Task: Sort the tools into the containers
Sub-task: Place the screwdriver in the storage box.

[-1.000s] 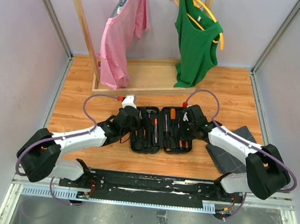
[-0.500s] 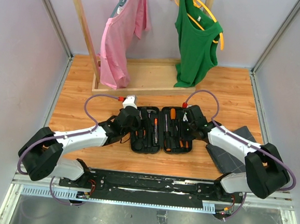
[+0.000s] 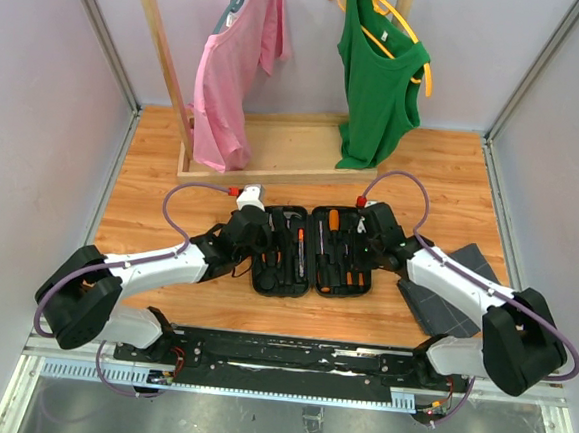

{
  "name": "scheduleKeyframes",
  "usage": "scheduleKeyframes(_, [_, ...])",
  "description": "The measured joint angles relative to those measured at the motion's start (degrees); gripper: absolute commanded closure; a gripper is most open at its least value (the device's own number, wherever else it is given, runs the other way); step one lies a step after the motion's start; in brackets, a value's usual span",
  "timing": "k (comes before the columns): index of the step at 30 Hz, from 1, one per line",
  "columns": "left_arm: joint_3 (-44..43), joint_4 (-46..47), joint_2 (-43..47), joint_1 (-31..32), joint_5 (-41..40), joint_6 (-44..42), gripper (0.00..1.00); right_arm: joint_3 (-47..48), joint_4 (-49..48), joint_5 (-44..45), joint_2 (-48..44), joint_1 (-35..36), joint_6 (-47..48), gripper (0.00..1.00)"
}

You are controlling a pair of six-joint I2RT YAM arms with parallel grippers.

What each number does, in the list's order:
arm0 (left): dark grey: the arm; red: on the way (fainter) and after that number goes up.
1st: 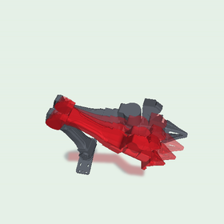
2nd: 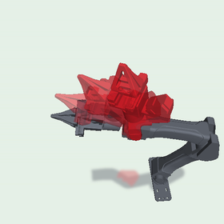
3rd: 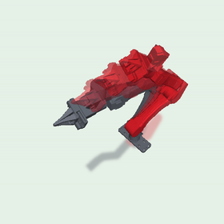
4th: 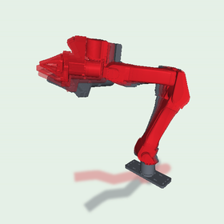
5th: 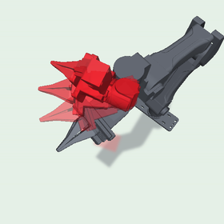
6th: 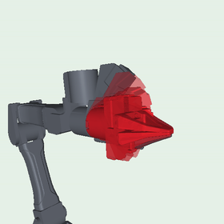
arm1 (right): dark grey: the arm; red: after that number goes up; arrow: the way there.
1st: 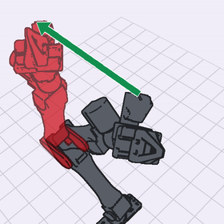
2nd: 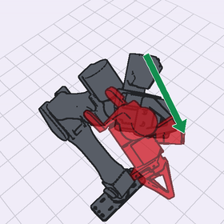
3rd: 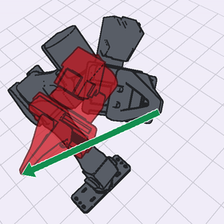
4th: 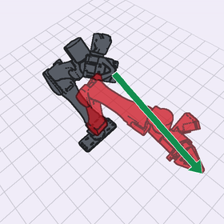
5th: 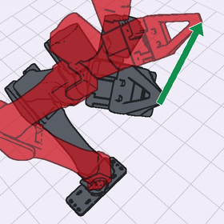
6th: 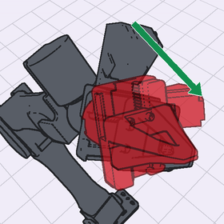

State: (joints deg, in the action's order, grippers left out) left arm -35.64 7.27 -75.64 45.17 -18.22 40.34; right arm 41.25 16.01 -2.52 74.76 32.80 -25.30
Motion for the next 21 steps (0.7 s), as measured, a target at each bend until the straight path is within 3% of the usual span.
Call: scheduleKeyframes(21, [0.1,0.0,0.0,0.0,0.3,0.3,0.18,0.3,0.2,-0.4,2.5,0.0,1.7,0.87])
